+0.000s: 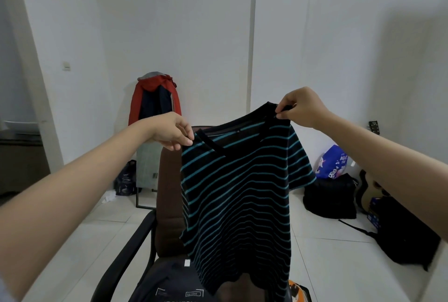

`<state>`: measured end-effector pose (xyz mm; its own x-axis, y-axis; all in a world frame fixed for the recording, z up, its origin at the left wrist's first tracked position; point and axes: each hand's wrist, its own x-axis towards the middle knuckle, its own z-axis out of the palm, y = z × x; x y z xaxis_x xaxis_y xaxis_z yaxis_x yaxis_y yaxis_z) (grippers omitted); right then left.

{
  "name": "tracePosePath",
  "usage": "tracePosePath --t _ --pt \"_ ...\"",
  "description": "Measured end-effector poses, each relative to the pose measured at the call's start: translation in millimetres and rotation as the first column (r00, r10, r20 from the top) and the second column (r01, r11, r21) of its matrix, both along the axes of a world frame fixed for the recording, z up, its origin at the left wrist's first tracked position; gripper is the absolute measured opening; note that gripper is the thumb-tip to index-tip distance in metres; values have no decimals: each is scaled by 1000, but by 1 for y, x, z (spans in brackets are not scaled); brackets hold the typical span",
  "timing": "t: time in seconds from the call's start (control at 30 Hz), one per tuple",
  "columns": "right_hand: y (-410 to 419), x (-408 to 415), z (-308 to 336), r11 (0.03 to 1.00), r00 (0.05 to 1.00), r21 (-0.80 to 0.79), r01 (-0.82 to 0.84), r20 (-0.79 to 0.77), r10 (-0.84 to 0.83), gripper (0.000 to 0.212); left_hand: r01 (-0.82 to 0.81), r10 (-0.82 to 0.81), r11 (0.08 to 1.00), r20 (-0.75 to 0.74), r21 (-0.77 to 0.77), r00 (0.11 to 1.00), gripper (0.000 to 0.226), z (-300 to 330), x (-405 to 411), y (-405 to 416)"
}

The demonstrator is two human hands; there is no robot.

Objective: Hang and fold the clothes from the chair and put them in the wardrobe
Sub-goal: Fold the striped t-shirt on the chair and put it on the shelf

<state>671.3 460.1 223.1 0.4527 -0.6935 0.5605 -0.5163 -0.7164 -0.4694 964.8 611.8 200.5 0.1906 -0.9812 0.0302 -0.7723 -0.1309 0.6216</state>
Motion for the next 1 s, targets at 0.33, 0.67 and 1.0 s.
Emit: tracePosePath --t 0.33,0.67,1.0 --pt "5 -2 12 998 1000 -67 -6 17 8 13 33 -56 993 -211 -112 976 20 -65 -23 -15" --pt "13 -11 25 994 1000 -106 -21 -11 20 15 -6 -10 988 -109 -152 994 14 -76 -41 -29" --pt "15 -34 23 996 994 -43 -72 77 75 15 -26 -16 877 -83 -479 996 11 -29 -25 -21"
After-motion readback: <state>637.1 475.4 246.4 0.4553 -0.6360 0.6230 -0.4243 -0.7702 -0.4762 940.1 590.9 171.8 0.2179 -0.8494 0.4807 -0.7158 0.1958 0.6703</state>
